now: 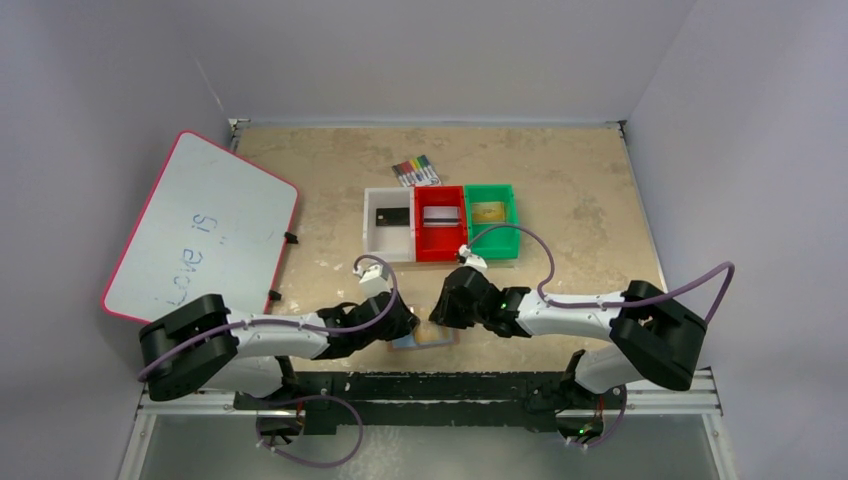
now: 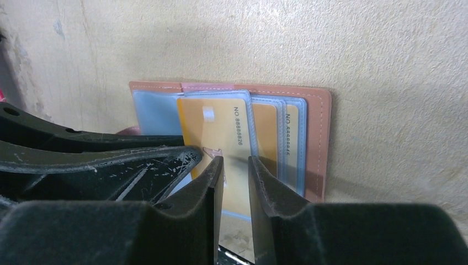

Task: Take the credit cards out of the card holder

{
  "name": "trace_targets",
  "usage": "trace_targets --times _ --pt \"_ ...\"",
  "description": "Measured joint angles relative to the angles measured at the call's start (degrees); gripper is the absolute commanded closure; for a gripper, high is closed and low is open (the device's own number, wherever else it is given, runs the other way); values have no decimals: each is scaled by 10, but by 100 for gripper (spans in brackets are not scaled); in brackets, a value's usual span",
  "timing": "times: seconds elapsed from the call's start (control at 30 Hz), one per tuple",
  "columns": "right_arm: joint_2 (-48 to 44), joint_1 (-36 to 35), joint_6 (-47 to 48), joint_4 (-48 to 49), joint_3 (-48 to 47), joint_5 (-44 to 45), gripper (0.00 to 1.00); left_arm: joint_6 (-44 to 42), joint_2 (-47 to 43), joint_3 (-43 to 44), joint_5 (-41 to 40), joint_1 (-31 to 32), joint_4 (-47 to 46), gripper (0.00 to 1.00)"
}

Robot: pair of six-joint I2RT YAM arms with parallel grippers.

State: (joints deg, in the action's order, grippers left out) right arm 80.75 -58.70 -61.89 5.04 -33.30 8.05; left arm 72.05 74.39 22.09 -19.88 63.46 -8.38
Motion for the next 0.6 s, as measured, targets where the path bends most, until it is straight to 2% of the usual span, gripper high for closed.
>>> trace_targets --times 0.23,0.4,0.6 --pt "2 0 -3 3 1 1 75 18 -9 -43 -7 0 -63 100" --pt "2 0 -3 4 1 1 74 27 -10 -79 -8 0 -132 100" --pt "6 0 -8 9 2 -1 74 34 -38 -97 -12 0 -138 100"
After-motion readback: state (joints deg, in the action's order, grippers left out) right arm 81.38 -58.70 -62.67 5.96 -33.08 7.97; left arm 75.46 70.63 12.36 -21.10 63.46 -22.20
